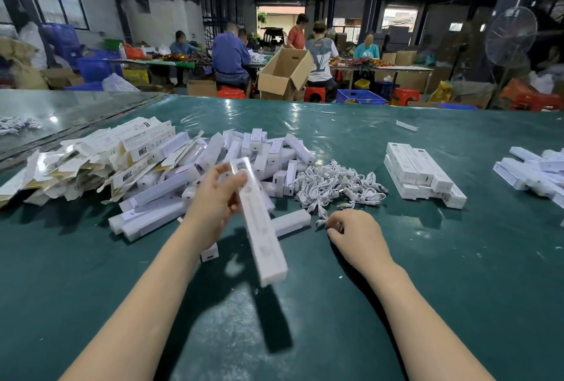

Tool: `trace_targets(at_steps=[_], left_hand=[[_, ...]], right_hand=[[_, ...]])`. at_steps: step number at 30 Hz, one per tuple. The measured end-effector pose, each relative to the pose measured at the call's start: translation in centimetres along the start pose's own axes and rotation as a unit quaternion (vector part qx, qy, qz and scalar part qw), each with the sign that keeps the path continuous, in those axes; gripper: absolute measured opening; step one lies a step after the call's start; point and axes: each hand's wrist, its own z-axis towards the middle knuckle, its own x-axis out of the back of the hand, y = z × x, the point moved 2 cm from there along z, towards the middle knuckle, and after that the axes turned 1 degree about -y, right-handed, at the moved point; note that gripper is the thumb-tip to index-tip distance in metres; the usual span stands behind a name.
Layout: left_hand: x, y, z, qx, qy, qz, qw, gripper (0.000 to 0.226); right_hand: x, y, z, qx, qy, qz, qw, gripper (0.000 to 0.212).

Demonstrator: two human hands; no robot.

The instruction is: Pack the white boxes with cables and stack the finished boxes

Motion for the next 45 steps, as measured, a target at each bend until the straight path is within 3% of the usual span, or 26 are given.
trace_targets(at_steps=[5,8,14,18,20,24,33,41,45], left_hand=[[-0.9,-1.0,-0.9,0.073,-0.133,-0.022,0.988,0.014],[-0.8,-1.2,-1.1,0.101,-0.168,0.054,0.979,0.021],[-1.4,-2.0,-2.0,0.143,-0.261,0.164,0.94,0.024],[-2.0,-2.6,-2.4,0.156,-0.295,0.233,0.913,0.031],[-2.2,-2.8,-2.6,0.161,-0.307,0.265,0.9,0.031],[-2.2,-2.9,-2.7,0.181,-0.318,0.248,0.897,0.032],[-2.1,-2.9,-2.7,0.177,-0.325,0.244,0.896,0.03],[-2.2,-3.0,-2.6,0.178,-0.321,0.25,0.896,0.03],[-2.4,-2.9,-2.7,0.173,-0.328,0.241,0.897,0.029]], right_hand=[[0.5,0.4,-0.2,-0.044,0.03,0.034,0.998,0.013],[0.6,0.1,-0.4,-0.052,0.031,0.061,0.996,0.026],[0.4,-0.4,-0.2,-0.014,0.002,0.074,0.997,0.013],[0.2,-0.4,0.0,-0.065,-0.016,0.267,0.961,0.026],[0.3,-0.2,-0.1,-0.073,-0.012,0.266,0.961,0.034],[0.4,-0.2,-0.2,-0.012,-0.014,0.122,0.992,0.022],[0.2,-0.6,-0.4,0.041,-0.042,0.076,0.995,0.004],[0.3,-1.3,-0.8,0.043,0.004,0.102,0.994,0.025],[1.0,-1.6,-0.8,0.017,0.056,0.267,0.962,0.021]])
